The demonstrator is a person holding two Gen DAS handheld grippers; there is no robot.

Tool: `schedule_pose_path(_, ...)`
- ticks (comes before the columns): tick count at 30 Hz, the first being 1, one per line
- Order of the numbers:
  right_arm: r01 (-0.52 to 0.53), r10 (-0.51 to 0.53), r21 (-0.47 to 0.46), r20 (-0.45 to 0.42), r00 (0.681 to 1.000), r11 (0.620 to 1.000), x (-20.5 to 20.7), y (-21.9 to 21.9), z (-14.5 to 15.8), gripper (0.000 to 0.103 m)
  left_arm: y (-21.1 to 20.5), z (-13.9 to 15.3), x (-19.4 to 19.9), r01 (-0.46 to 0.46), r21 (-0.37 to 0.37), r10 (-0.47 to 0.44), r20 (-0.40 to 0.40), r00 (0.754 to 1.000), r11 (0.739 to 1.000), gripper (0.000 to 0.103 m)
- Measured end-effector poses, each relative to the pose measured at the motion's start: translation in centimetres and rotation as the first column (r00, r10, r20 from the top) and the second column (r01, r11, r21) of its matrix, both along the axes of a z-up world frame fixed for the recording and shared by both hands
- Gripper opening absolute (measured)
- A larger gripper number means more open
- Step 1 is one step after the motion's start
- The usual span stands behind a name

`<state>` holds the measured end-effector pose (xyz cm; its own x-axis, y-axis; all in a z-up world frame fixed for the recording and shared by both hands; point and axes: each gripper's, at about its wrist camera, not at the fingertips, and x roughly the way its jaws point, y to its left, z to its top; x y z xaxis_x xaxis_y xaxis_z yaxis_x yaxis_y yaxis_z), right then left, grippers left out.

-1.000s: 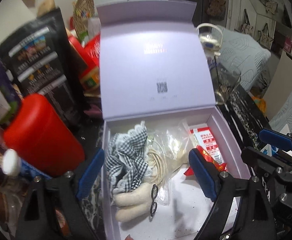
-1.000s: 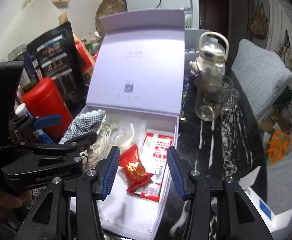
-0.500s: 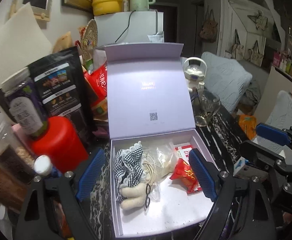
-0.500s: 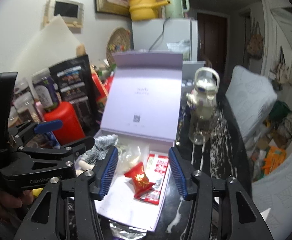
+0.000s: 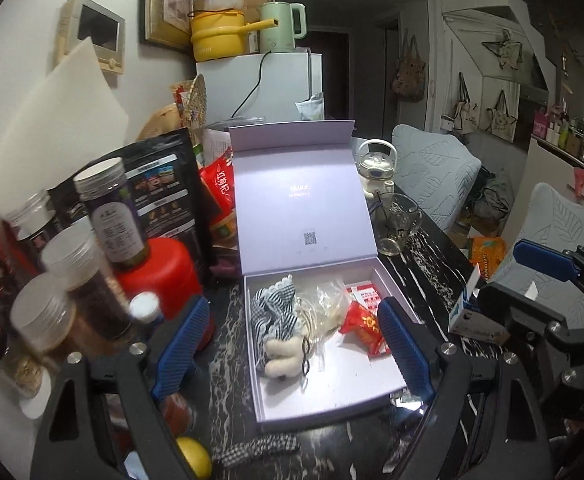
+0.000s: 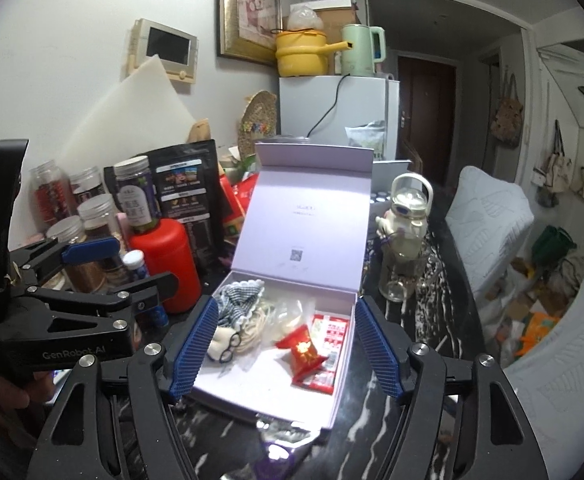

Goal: Organize soft objects
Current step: 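Withdraw both grippers from the box toward the purple-labelled packet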

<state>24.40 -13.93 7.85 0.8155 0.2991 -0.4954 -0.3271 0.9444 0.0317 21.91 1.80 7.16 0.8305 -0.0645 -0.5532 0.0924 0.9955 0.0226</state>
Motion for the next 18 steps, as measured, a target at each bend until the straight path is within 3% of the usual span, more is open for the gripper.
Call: schedule_pose_path(18, -0.002, 0.002, -0.004, 0.000, 1.000, 1.000, -9.0, -0.3, -1.0, 0.073, 0.4, -1.4, -9.5, 0.033, -0.017, -0.033, 0.023, 0.999, 0.999, 0.087)
